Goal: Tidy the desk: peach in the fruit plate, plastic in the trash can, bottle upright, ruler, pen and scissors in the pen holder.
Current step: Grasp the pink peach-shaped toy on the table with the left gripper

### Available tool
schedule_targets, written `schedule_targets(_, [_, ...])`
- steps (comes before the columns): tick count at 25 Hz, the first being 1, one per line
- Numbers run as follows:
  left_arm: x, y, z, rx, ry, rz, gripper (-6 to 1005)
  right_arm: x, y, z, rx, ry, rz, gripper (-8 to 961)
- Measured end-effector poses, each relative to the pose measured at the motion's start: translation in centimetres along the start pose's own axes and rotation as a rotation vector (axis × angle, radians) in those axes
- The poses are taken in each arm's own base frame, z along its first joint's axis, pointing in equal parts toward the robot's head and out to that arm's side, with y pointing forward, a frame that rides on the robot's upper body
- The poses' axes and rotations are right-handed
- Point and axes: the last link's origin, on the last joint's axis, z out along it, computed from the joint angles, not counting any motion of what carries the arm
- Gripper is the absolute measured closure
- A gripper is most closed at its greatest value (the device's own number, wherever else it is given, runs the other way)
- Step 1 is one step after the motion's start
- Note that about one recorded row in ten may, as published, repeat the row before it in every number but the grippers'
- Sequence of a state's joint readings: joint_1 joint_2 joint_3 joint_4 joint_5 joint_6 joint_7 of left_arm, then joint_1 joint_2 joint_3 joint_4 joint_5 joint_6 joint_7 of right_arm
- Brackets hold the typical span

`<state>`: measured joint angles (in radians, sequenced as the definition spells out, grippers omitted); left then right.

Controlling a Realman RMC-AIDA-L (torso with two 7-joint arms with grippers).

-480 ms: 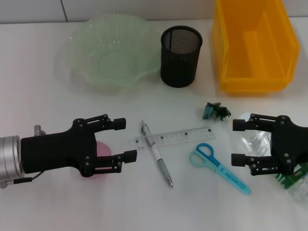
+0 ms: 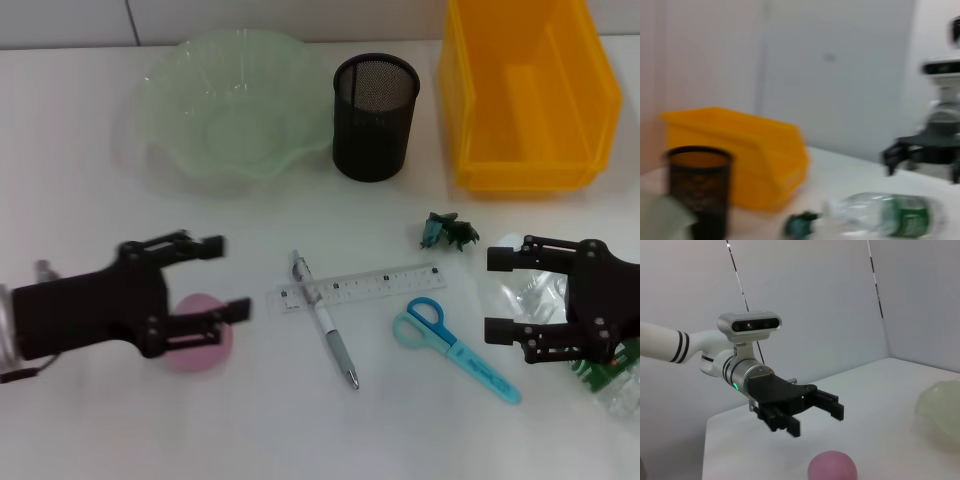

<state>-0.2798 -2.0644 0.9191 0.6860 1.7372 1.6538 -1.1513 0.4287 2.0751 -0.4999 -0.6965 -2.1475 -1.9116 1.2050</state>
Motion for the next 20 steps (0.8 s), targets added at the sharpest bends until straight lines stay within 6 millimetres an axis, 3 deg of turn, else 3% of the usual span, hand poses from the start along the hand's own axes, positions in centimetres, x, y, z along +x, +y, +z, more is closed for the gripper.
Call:
schedule_targets(6, [-1.8, 0.0, -2.0, 0.122, -0.001, 0.025, 187, 0.2, 0.1, -0.1, 0.005, 0.0, 0.006, 114])
schedule_targets(14, [-3.8, 0.1, -1.6, 0.107, -0.126, -0.046, 204, 0.2, 0.1, -0.1, 0.005, 0.0, 0.005, 114])
schedule_targets(20, [-3.9, -0.1, -1.5, 0.111, -0.144, -0.048, 224, 0.2, 0.1, -0.1, 0.007, 0.0, 0.006, 114])
